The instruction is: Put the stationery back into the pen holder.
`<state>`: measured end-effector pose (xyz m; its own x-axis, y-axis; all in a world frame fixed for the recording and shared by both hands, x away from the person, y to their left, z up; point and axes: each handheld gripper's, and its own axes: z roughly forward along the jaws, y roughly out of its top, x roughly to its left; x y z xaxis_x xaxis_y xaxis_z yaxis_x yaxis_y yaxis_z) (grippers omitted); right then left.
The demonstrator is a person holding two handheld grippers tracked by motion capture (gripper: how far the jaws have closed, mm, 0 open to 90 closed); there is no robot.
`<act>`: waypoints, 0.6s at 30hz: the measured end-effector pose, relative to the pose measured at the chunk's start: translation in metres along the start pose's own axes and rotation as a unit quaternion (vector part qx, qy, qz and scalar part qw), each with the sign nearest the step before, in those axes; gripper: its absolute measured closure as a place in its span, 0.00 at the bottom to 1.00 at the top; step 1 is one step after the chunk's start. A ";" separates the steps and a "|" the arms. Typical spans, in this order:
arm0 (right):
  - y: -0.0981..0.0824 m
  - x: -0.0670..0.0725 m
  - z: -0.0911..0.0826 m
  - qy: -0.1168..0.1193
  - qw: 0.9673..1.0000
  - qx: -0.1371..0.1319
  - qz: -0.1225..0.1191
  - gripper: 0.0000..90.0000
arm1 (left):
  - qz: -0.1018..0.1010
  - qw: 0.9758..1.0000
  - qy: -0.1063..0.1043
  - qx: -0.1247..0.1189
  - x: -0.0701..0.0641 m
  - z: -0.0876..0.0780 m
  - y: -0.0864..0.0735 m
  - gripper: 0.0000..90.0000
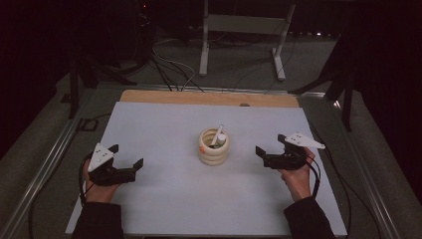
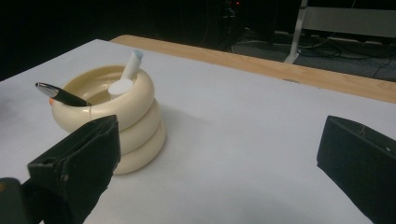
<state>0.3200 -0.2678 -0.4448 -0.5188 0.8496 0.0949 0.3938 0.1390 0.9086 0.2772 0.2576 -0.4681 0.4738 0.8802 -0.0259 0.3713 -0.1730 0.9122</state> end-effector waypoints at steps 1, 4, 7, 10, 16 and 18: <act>-0.001 0.000 -0.001 -0.001 1.000 0.001 0.000 0.00 | 0.000 1.000 0.000 0.000 0.000 0.000 0.000 0.00; -0.005 -0.001 -0.003 -0.004 1.000 0.000 0.003 0.00 | 0.000 1.000 0.000 -0.001 0.000 0.000 0.000 0.00; -0.008 -0.003 -0.006 -0.006 1.000 0.000 0.006 0.00 | 0.000 1.000 0.000 -0.001 0.000 0.000 0.000 0.00; -0.010 -0.004 -0.009 -0.007 1.000 -0.001 0.006 0.00 | 0.000 1.000 0.000 -0.001 0.000 0.000 0.000 0.00; -0.011 -0.003 -0.015 -0.009 1.000 -0.005 0.001 0.00 | -0.001 1.000 0.001 -0.002 0.000 -0.001 0.000 0.00; -0.012 -0.002 -0.017 -0.008 1.000 -0.004 -0.001 0.00 | 0.000 1.000 0.001 -0.002 0.000 -0.001 0.000 0.00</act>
<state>0.3031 -0.2802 -0.4490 -0.5066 0.8578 0.0867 0.3863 0.1359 0.9123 0.2766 0.2582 -0.4675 0.4722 0.8811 -0.0252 0.3680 -0.1711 0.9139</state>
